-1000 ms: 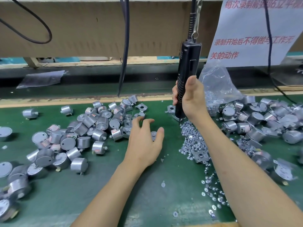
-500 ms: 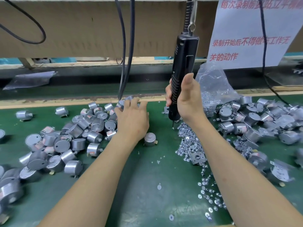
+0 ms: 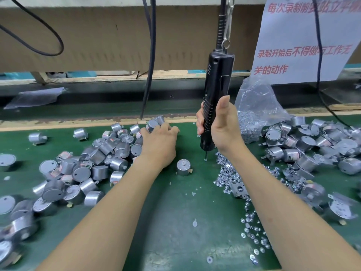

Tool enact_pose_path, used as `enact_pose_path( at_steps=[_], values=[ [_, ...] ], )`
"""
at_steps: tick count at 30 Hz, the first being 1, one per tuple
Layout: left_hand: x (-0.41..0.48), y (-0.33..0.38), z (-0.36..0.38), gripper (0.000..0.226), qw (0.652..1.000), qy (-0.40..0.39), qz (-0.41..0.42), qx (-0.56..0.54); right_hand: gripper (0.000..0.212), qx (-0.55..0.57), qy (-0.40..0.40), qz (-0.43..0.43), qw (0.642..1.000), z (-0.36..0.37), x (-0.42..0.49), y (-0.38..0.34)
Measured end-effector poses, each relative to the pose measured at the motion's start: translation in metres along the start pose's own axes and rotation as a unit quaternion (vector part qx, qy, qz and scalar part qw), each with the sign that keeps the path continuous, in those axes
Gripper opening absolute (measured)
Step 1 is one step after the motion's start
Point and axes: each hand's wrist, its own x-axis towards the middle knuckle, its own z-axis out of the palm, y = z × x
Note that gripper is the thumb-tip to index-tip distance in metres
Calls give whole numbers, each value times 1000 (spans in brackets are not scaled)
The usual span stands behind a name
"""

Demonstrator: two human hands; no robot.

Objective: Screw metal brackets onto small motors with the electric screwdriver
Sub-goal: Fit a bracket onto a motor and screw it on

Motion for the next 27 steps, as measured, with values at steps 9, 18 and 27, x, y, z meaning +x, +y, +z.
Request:
enact_pose_path(
  at_steps=[9,18,27],
  values=[
    [-2,3,-9,32,999,-23,19,-28,114,-8,-1,3,1000,0,1,3],
    [-22,1,-6,28,999,32,-9,-33,114,-6,2,0,1000,2,0,3],
    [-41,0,-12,20,975,129,-9,-184,102,-6,2,5,1000,4,0,2]
  ],
)
